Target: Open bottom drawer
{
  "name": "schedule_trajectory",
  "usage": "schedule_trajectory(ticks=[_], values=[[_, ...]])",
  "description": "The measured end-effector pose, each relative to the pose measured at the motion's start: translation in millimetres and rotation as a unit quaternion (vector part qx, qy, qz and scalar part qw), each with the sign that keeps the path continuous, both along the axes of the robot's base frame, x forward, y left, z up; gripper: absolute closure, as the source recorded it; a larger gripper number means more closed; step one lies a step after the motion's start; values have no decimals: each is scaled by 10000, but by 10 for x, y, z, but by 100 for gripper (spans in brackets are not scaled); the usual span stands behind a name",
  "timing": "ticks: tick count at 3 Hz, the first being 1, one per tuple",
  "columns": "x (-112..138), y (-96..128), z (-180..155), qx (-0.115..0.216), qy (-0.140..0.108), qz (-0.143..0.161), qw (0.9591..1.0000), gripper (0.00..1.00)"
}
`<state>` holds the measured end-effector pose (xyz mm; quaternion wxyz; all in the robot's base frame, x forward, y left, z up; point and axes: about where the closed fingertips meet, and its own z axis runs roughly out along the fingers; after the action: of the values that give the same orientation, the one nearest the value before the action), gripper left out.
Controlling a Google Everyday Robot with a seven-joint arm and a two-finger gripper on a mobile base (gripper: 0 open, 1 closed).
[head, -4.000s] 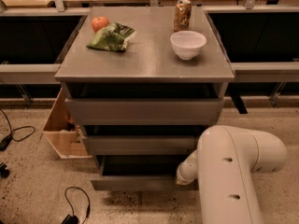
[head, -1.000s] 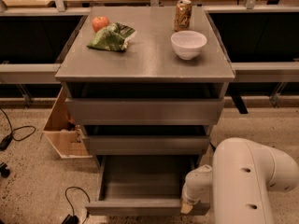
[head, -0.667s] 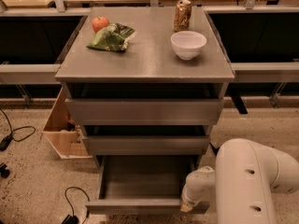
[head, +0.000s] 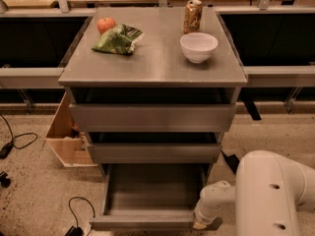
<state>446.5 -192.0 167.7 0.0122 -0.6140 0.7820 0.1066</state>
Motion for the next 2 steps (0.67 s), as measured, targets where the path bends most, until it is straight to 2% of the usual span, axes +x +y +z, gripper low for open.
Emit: schedule_trajectory(ticks=[2], values=[[-220, -48, -32, 94, 230, -5, 9997, 100]])
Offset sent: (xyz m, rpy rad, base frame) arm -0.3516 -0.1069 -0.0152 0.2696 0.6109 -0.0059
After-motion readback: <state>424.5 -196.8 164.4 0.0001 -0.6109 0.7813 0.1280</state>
